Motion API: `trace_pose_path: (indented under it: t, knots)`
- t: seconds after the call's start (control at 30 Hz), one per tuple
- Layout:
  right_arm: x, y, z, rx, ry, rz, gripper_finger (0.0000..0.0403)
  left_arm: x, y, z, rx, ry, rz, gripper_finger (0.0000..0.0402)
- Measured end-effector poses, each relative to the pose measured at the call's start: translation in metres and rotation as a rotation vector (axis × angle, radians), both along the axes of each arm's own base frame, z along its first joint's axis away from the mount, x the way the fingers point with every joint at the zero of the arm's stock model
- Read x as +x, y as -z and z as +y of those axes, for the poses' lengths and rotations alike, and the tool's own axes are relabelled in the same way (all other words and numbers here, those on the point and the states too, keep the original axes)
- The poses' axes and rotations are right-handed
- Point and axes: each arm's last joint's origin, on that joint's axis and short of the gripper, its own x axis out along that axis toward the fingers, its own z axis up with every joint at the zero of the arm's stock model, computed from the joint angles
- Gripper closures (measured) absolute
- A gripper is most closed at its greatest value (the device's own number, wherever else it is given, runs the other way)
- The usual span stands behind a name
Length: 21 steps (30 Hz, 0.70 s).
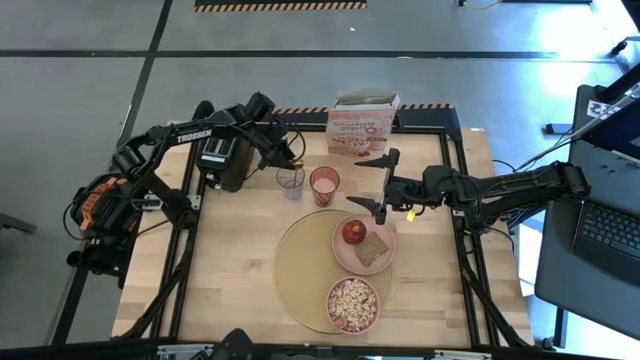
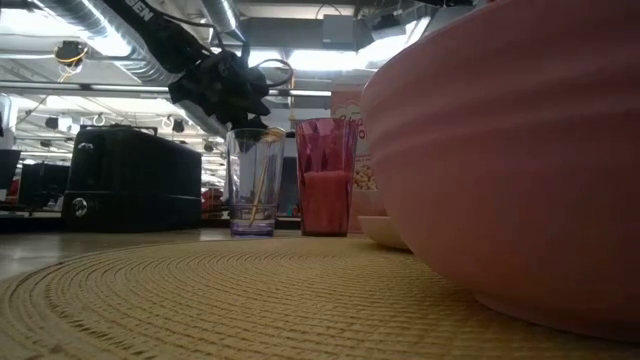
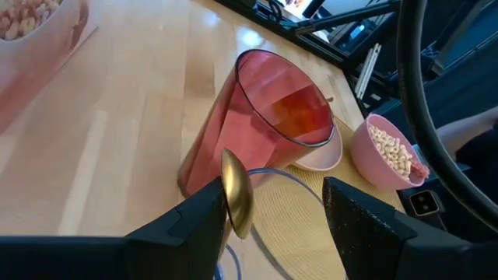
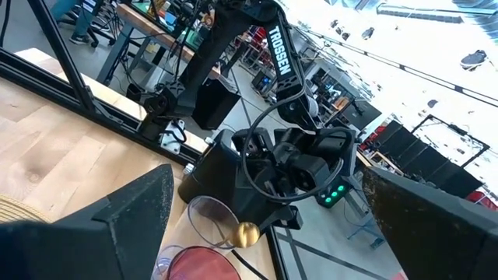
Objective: Arrange a breakfast setting
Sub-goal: Put the gold spoon to the right of the pink bowl on the brown table mat
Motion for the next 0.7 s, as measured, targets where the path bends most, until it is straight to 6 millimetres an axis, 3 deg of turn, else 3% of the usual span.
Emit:
trace_pose_path:
  t: [0.7]
  knots:
    - [-0.0002,0.0000,-0.0009,0.001,0.031,0.000,0.0017,0.0021,-0.0006,0.0000,0.029,-0.004,-0.007,0.0198]
